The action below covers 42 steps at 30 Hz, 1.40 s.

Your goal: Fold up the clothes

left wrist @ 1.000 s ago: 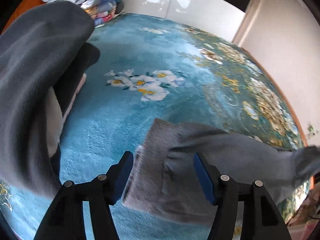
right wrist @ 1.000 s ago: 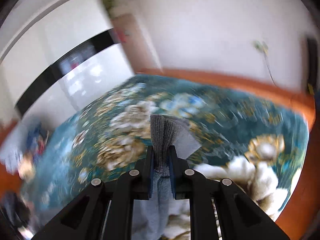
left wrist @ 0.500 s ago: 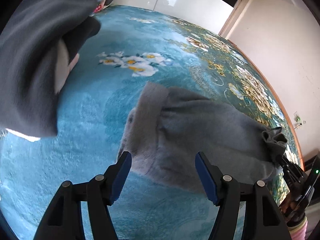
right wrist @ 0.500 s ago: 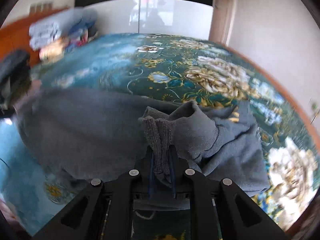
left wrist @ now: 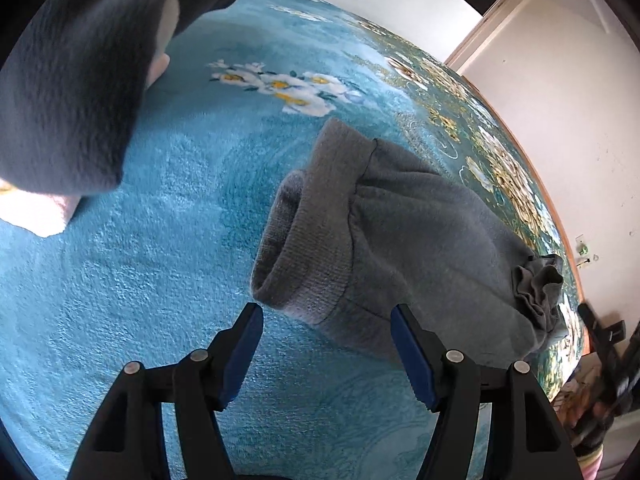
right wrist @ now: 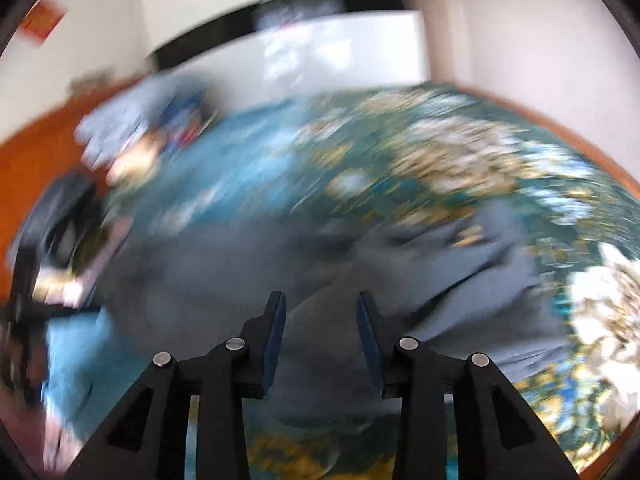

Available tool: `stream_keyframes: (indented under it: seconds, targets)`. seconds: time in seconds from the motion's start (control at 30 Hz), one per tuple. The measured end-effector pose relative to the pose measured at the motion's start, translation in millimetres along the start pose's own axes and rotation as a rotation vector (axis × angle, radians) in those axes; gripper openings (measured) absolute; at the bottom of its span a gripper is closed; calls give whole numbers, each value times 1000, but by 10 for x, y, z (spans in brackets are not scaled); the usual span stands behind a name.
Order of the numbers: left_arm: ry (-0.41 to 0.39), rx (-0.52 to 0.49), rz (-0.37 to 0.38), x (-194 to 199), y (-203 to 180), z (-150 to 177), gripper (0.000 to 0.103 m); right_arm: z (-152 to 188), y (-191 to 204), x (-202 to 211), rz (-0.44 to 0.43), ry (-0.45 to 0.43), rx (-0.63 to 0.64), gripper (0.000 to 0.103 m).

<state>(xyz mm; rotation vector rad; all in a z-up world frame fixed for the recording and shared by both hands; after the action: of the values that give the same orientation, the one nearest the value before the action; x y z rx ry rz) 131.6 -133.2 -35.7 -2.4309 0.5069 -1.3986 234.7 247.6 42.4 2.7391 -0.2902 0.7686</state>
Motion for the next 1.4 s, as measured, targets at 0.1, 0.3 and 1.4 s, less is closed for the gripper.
stream_keyframes:
  seconds: [0.1, 0.3, 1.4]
  targets:
    - [14, 5, 3, -22, 25, 16, 70, -71, -368, -226, 106, 54, -159, 38]
    - [13, 18, 4, -26, 55, -5, 70, 2, 156, -539, 83, 170, -46, 49]
    - [69, 179, 110, -230, 82, 89, 72, -132, 464, -457, -18, 191, -161, 57]
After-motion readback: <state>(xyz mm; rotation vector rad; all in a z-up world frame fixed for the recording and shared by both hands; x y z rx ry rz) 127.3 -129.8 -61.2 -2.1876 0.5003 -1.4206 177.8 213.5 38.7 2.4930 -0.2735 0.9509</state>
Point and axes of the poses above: each gripper's, at about its wrist camera, not at the fingertips, and x roughly against the way its jaws point, y to its left, z to its underside, the point moved 9 cm from there along -x, roughly the way its jaws point, and after that the axes turned 6 degrees about -y, right-handed, at the moved point
